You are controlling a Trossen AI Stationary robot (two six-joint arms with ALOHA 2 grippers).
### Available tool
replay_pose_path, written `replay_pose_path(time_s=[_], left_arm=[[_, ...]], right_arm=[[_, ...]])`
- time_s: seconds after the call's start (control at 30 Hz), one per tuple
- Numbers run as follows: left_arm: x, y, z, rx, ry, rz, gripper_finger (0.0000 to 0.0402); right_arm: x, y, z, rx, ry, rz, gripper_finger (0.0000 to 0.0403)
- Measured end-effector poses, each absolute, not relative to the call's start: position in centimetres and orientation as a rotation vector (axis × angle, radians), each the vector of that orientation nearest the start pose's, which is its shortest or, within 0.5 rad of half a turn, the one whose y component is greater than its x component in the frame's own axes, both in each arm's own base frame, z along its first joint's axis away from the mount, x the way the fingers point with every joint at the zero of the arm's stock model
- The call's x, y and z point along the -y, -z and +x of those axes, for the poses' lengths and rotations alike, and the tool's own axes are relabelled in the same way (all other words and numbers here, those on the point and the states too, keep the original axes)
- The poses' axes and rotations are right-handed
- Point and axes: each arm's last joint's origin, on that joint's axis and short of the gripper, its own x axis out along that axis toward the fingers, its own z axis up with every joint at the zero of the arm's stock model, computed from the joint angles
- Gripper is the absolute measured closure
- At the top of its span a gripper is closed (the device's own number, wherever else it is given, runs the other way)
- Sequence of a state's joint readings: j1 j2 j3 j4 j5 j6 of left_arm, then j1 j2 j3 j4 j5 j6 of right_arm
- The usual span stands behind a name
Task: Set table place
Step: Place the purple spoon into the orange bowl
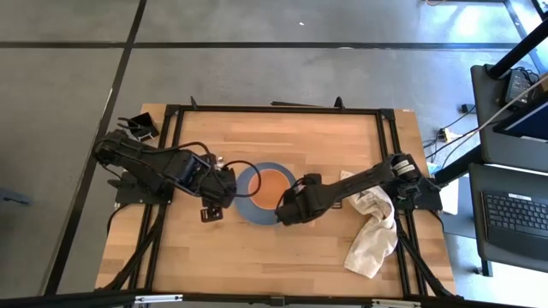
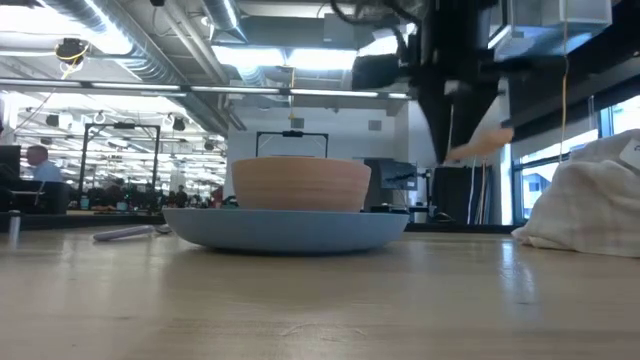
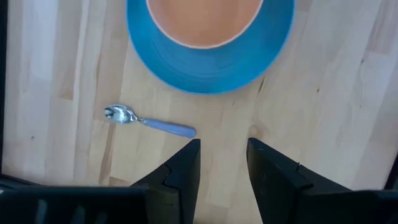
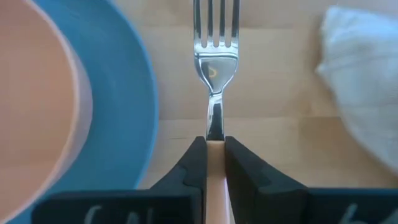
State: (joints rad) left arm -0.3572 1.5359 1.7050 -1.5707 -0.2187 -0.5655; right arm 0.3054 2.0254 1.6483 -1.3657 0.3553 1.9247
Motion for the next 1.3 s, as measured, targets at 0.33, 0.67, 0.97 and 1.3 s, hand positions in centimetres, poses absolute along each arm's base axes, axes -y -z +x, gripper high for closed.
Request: replay_pose_path(time_s=[0.33,0.67,0.97,1.3], left_arm=[[8.4,-37.3,24.4,-1.315,-0.251,-0.063,0.0278],[8.4,-37.3,24.4,-1.315,-0.252,-0.064,0.0278],[8.4,-37.3,24.4,-1.315,-0.253,-0.065,0.0278],[8.3,-37.3,24.5,-1.294,-0.285,-0.037,0.0278]], right_arm=[[-9.8,-16.9,34.8,-0.958,1.408,0.947,0.0366],[-8.3,-14.2,34.4,-0.977,1.372,0.938,0.0366],[-7.0,-13.2,34.2,-1.041,1.365,0.948,0.0336],[-7.1,-13.5,34.2,-1.065,1.374,0.942,0.0237]])
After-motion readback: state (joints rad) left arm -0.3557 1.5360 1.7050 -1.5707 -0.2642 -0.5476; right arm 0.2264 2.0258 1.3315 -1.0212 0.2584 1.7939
